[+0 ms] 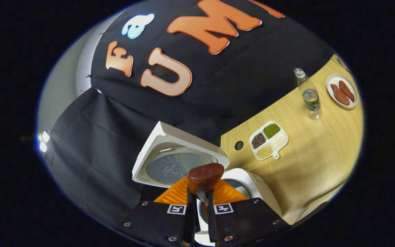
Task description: Close the left gripper, press the button to open the rice cooker; take a wooden spoon from the chopstick holder with the right hand, scoop a spoonful of rice and pour it into the rice cooker, then put the wooden spoon back into the chopstick holder.
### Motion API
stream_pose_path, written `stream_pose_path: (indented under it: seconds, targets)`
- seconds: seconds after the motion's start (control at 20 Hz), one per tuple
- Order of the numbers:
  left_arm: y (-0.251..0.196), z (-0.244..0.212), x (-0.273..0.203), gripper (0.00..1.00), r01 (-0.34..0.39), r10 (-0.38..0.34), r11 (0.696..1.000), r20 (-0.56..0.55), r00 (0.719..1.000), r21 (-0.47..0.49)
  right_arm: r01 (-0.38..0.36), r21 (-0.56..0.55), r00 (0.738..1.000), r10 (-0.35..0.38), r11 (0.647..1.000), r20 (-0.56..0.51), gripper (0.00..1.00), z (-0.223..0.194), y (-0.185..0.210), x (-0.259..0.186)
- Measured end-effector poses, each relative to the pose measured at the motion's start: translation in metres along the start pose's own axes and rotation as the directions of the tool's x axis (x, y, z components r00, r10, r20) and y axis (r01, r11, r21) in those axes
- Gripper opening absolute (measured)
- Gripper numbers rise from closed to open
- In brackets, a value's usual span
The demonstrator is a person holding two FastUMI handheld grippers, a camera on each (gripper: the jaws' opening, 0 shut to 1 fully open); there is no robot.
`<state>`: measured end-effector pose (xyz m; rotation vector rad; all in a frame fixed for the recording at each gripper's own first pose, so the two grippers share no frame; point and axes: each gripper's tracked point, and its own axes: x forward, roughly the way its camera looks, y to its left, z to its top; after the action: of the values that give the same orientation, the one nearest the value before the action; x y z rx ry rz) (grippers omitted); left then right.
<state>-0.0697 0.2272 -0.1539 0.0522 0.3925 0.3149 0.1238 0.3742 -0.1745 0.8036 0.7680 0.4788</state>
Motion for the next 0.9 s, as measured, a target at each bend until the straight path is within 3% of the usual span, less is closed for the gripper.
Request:
stream_pose_path:
  seconds: [0.2, 0.4, 0.75, 0.9]
  targets:
    - [0.014, -0.005, -0.001, 0.99, -0.031, 0.030, 0.999, -0.011, 0.999, -0.011, 0.038, -0.168, 0.999, -0.032, 0.985, 0.039, 0.15, 0.002, 0.009, 0.010]
    - [0.023, -0.008, 0.000, 1.00, -0.049, 0.049, 0.999, -0.017, 0.999, -0.015, 0.058, -0.261, 0.996, -0.038, 0.964, 0.083, 0.15, 0.007, 0.020, 0.017]
    - [0.025, -0.004, 0.005, 1.00, -0.043, 0.043, 0.999, -0.004, 0.999, -0.006, 0.065, -0.442, 0.987, 0.008, 0.895, 0.163, 0.15, 0.017, 0.043, 0.017]
    - [0.023, -0.002, 0.007, 1.00, -0.036, 0.036, 0.999, 0.003, 0.999, 0.000, 0.075, -0.523, 0.981, 0.031, 0.849, 0.191, 0.14, 0.019, 0.051, 0.015]
